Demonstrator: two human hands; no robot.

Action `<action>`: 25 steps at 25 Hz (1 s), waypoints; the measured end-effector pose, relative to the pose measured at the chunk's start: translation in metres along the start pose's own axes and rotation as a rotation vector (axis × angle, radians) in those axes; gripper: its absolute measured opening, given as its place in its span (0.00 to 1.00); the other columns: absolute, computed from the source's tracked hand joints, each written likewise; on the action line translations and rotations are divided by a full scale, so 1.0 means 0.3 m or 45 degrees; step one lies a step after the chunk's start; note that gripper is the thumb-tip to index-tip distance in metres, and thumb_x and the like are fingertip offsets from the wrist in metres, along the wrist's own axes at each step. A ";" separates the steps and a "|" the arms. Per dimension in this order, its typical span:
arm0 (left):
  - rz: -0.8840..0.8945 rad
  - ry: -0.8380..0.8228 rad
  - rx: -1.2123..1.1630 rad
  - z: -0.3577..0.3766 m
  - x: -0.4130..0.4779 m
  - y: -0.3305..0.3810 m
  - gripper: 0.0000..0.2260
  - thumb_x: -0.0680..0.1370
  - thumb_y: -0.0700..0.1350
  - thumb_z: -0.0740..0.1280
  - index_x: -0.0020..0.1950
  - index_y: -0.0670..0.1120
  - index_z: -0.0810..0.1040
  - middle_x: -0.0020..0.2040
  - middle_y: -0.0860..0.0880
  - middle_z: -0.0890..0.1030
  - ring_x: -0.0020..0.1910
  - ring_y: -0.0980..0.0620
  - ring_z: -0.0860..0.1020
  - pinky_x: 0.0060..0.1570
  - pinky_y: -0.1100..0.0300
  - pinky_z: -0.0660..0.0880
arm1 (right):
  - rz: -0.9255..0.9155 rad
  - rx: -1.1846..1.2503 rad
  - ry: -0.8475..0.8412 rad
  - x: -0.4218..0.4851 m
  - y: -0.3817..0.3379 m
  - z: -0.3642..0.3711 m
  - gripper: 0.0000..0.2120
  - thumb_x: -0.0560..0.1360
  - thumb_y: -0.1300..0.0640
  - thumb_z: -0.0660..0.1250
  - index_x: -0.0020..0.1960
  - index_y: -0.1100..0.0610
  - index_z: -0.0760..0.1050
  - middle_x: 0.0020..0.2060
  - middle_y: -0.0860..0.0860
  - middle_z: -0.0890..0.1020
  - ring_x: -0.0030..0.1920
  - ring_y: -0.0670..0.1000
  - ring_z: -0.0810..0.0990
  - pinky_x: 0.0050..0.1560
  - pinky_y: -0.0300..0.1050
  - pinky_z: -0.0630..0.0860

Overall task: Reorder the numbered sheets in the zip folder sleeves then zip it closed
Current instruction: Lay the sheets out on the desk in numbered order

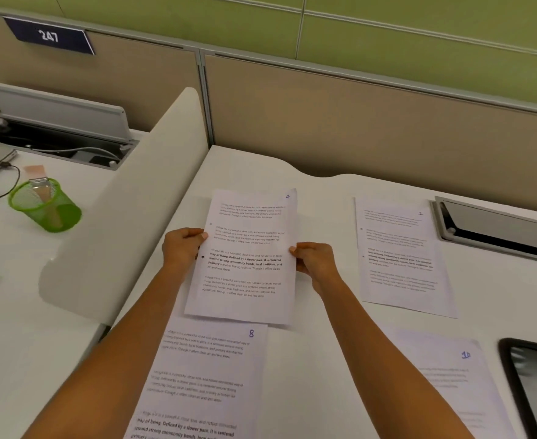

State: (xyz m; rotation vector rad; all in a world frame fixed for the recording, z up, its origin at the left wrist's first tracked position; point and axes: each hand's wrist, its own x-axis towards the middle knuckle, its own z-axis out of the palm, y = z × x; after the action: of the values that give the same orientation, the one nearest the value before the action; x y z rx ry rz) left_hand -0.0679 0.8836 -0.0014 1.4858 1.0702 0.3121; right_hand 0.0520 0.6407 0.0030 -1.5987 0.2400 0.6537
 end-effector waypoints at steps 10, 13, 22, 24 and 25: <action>0.119 0.094 0.299 -0.047 0.147 0.019 0.14 0.74 0.36 0.71 0.59 0.40 0.80 0.53 0.42 0.83 0.53 0.44 0.81 0.56 0.55 0.76 | 0.008 -0.022 0.084 0.146 -0.037 0.223 0.07 0.73 0.68 0.70 0.51 0.67 0.80 0.47 0.61 0.84 0.43 0.59 0.84 0.43 0.49 0.82; 0.166 0.089 0.405 -0.033 0.167 0.026 0.19 0.75 0.35 0.69 0.66 0.39 0.75 0.58 0.41 0.81 0.57 0.45 0.79 0.55 0.60 0.72 | 0.001 -0.047 0.130 0.162 -0.045 0.241 0.08 0.73 0.68 0.70 0.52 0.67 0.80 0.47 0.60 0.84 0.43 0.59 0.84 0.40 0.47 0.82; 0.306 0.120 0.636 -0.007 0.156 0.005 0.21 0.75 0.37 0.70 0.67 0.38 0.74 0.61 0.41 0.79 0.60 0.43 0.77 0.60 0.53 0.73 | -0.031 -0.170 0.185 0.187 -0.041 0.229 0.11 0.74 0.65 0.71 0.56 0.64 0.80 0.50 0.59 0.84 0.45 0.59 0.84 0.45 0.51 0.83; 0.324 0.128 0.684 -0.002 0.146 0.005 0.23 0.74 0.39 0.71 0.68 0.37 0.73 0.62 0.39 0.78 0.61 0.41 0.76 0.61 0.49 0.73 | -0.049 -0.175 0.189 0.176 -0.046 0.220 0.13 0.74 0.66 0.71 0.58 0.65 0.79 0.51 0.59 0.83 0.46 0.59 0.84 0.45 0.48 0.82; 0.339 0.135 0.717 0.005 0.139 0.005 0.23 0.74 0.40 0.72 0.67 0.37 0.73 0.62 0.38 0.77 0.61 0.40 0.76 0.60 0.48 0.74 | -0.066 -0.176 0.193 0.170 -0.050 0.213 0.14 0.74 0.66 0.71 0.59 0.65 0.78 0.52 0.59 0.83 0.46 0.58 0.84 0.46 0.47 0.82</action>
State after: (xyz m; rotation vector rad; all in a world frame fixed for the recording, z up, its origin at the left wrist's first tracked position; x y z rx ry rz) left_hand -0.0438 0.9144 -0.0161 2.1448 1.0963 0.2899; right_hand 0.0842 0.7157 -0.0123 -1.7844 0.2690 0.5188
